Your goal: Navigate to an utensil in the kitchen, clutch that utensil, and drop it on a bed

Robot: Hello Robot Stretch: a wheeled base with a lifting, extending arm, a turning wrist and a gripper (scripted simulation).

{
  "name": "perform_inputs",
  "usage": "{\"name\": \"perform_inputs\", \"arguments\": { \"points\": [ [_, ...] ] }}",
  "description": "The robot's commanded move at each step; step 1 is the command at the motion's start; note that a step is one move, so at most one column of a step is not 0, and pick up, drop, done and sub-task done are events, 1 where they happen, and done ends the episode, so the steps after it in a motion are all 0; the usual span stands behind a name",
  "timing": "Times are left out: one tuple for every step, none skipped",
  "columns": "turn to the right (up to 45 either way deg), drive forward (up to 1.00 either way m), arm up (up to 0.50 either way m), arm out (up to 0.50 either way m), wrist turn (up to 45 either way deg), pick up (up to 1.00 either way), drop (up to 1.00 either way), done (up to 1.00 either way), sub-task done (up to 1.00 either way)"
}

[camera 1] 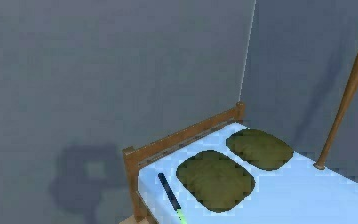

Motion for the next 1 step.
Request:
{"name": "perform_inputs", "arguments": {
  "points": [
    [0.0,0.00,0.00,0.48,0.0,0.00,0.00,0.00,0.00]
  ]
}}
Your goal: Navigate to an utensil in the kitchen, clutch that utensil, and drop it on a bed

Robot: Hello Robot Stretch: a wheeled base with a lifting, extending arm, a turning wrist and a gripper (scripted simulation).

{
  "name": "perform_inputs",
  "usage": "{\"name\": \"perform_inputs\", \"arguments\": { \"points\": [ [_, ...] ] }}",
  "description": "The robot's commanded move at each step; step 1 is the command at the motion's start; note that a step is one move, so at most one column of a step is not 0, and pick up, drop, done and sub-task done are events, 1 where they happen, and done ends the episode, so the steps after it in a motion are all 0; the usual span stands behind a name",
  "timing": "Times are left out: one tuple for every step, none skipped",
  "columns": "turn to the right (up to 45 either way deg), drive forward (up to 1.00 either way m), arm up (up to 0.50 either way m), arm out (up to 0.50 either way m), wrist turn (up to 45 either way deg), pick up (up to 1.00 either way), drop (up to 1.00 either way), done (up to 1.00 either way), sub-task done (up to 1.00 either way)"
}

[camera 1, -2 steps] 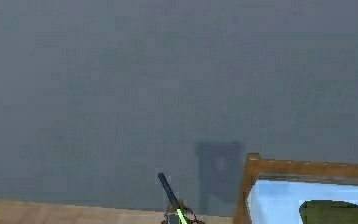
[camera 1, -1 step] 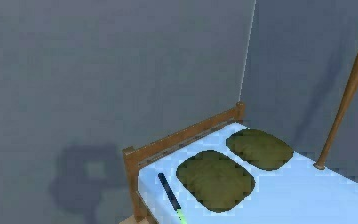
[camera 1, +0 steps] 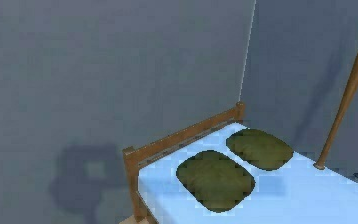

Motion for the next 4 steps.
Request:
{"name": "perform_inputs", "arguments": {
  "points": [
    [0.0,0.00,0.00,0.00,39.0,0.00,0.00,0.00,0.00],
    [0.0,0.00,-0.26,0.00,0.0,0.00,0.00,0.00,0.00],
    [0.0,0.00,-0.32,0.00,0.0,0.00,0.00,0.00,0.00],
    [0.0,0.00,0.00,0.00,0.0,0.00,1.00,0.00,0.00]
  ]
}}
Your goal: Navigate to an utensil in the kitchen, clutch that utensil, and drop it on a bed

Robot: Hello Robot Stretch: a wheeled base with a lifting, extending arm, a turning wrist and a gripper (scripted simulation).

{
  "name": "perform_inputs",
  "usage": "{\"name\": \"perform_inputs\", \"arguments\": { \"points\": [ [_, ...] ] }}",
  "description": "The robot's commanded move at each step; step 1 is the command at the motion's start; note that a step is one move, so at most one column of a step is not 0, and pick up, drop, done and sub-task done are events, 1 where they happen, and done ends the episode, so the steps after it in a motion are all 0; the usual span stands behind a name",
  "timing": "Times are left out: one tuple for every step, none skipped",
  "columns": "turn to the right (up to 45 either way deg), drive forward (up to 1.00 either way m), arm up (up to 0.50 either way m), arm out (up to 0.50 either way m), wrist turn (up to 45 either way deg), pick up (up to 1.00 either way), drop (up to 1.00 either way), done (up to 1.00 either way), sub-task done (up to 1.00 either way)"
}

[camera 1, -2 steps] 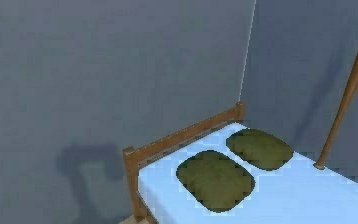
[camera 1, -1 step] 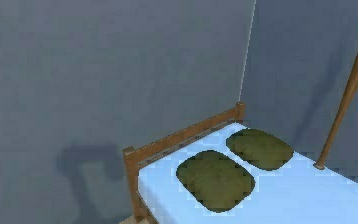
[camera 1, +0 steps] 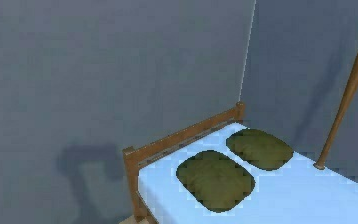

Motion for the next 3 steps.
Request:
{"name": "perform_inputs", "arguments": {
  "points": [
    [0.0,0.00,0.10,0.00,0.0,0.00,0.00,0.00,0.00],
    [0.0,0.00,0.00,-0.08,0.0,0.00,0.00,0.00,0.00],
    [0.0,0.00,0.00,0.00,0.0,0.00,0.00,1.00,0.00]
  ]
}}
